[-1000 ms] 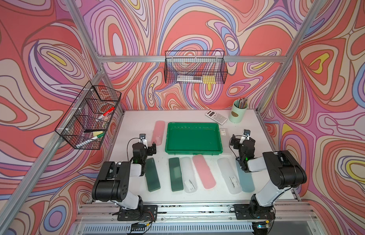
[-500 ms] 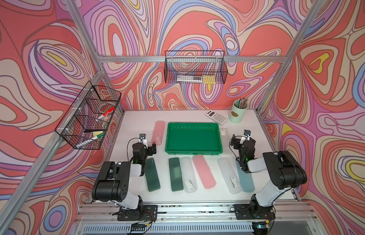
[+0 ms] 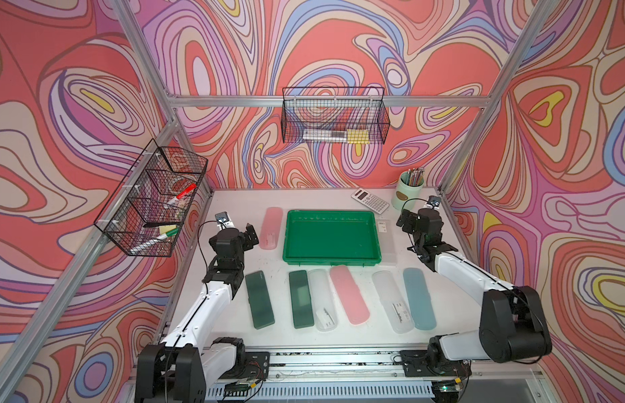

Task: Put the pencil case into the storage box
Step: Pick up the pencil case from the center of the board.

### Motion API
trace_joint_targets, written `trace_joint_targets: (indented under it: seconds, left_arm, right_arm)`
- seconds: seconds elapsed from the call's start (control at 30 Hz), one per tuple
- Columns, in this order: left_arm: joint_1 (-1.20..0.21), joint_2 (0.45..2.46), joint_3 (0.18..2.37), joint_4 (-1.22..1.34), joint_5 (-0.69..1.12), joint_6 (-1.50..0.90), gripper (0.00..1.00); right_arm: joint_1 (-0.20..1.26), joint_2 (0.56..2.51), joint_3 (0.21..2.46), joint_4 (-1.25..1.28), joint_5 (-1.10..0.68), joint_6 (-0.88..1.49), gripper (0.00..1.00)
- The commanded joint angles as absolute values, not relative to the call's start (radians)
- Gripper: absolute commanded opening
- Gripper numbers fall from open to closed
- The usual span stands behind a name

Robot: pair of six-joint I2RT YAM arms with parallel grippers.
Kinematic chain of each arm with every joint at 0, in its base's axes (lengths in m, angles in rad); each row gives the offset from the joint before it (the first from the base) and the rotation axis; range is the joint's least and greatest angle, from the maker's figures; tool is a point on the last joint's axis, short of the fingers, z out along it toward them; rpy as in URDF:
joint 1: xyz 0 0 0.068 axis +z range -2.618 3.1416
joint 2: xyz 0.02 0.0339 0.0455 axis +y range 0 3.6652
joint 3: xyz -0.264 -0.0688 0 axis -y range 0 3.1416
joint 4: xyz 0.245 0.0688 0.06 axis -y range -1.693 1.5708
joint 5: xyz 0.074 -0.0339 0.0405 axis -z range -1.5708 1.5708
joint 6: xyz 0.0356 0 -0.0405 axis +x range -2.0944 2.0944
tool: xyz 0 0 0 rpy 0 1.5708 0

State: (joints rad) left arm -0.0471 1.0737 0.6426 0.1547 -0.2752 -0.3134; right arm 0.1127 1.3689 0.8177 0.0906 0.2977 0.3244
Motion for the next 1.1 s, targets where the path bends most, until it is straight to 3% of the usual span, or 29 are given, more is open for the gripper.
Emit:
trace_joint_targets:
  seconds: [0.0, 0.17, 0.23, 0.57, 0.87, 1.07]
  left_arm:
    - [-0.052, 1.017, 0.676, -0.077, -0.223, -0.487, 0.99]
    - [-0.065, 1.098, 0.724, -0.130, 0.000, -0.530, 0.99]
    - [-0.084, 1.125, 0.739, -0.154, 0.036, -0.559, 0.99]
    - [-0.176, 1.156, 0.792, -0.292, 0.128, -0.584, 0.99]
    - [-0.253, 1.154, 0.816, -0.296, 0.164, -0.579, 1.00]
    - [-0.281, 1.157, 0.830, -0.307, 0.167, -0.569, 0.99]
  right_arm:
    - [0.118, 1.260, 0.793, -0.261, 0.042, 0.494, 0.98]
    - [0.161, 1.206, 0.739, -0.424, -0.055, 0.672, 0.93]
    - [0.251, 1.192, 0.729, -0.475, 0.007, 0.700, 0.93]
    - [0.574, 1.228, 0.763, -0.788, 0.252, 0.863, 0.96]
    - [0.715, 1.285, 0.727, -0.932, 0.322, 1.043, 0.98]
    - [0.732, 1.270, 0.636, -0.856, 0.293, 1.077, 0.98]
